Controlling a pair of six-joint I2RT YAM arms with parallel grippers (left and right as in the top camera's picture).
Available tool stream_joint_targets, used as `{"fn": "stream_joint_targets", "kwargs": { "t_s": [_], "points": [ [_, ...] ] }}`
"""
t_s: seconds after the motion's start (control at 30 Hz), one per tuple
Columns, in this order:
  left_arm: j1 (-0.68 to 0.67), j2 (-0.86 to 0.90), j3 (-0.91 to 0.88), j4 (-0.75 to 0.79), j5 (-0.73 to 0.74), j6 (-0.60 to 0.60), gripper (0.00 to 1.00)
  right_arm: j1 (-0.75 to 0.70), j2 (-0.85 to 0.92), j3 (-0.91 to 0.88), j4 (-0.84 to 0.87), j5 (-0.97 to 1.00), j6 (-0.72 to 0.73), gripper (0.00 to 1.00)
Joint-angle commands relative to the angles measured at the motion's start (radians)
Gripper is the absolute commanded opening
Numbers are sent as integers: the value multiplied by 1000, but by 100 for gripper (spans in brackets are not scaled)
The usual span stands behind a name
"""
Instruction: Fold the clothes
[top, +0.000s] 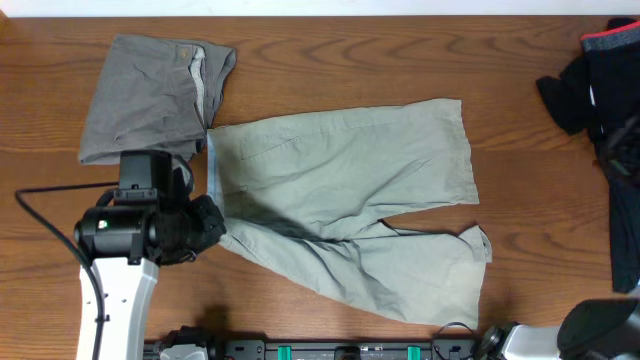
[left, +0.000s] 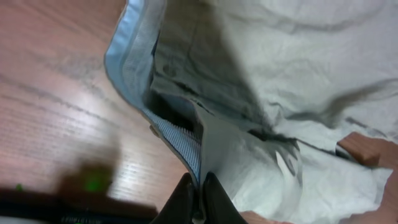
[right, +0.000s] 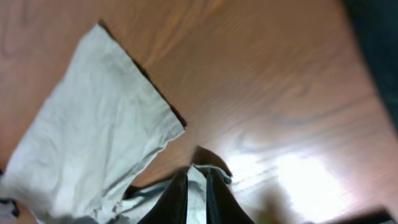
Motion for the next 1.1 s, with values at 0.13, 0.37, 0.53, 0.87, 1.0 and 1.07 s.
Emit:
{"fn": "stream_joint_targets", "kwargs": {
  "t_s": [0.13,0.37,0.53,0.87,1.0,1.07],
  "points": [
    [5,21,20,14,-13,16,6,191,6,-351,130,-164,-112,3],
    [5,21,21,34,-14,18,6,353,6,-663,325,-152,-35,1],
    [5,21,20,50,-14,21,6,379,6,-842,517,-158,67,1],
    [5,22,20,86,-14,20,6,379,6,-1038,797,-71,179,1],
    [5,23,20,105,-13,19,6,379,6,-1059,913,30,263,1],
    [5,23,20,113,-13,19,6,379,6,-1059,956,79,294,1]
  ]
}}
